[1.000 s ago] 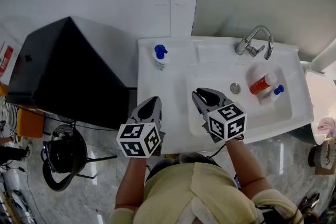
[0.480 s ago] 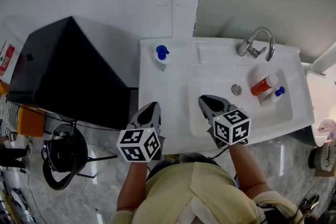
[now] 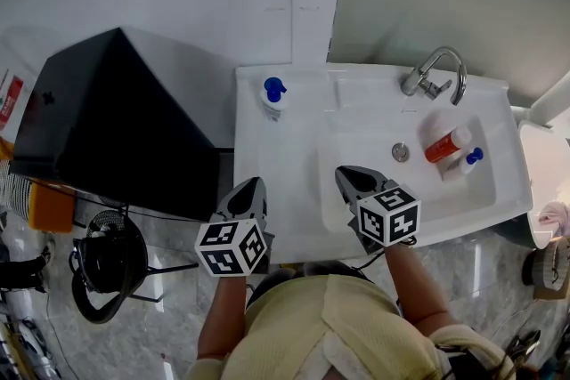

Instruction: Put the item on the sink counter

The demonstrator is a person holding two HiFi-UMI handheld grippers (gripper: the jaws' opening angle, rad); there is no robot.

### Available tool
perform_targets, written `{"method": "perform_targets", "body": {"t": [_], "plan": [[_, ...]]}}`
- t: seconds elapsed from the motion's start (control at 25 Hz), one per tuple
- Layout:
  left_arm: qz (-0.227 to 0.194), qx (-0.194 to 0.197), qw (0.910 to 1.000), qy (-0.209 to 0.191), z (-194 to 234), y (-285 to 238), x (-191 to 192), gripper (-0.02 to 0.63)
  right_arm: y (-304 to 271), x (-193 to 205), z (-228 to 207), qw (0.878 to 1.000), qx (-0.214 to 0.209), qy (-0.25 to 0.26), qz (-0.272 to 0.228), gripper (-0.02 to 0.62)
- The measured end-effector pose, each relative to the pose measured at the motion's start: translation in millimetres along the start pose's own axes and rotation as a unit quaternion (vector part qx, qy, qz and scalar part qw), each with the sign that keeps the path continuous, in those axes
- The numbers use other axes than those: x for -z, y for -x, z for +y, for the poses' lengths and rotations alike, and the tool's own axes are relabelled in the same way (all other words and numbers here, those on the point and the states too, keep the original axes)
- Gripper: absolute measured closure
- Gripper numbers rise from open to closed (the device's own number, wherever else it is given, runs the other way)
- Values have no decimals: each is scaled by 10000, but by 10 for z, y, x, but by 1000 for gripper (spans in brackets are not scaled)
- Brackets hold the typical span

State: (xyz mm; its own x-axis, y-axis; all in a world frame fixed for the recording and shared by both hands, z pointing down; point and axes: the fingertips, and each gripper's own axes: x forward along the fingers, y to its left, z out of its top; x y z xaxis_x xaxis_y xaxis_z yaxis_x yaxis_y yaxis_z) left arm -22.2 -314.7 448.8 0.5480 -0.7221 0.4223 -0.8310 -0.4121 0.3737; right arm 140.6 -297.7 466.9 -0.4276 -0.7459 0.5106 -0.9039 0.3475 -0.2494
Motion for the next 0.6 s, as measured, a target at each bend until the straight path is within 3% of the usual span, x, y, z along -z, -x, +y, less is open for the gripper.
{"method": "perform_targets", "body": {"t": [0.6], "plan": [[63, -85, 9999, 2, 84, 29, 46, 561, -59, -58, 34, 10000, -43, 74, 9, 571]]}}
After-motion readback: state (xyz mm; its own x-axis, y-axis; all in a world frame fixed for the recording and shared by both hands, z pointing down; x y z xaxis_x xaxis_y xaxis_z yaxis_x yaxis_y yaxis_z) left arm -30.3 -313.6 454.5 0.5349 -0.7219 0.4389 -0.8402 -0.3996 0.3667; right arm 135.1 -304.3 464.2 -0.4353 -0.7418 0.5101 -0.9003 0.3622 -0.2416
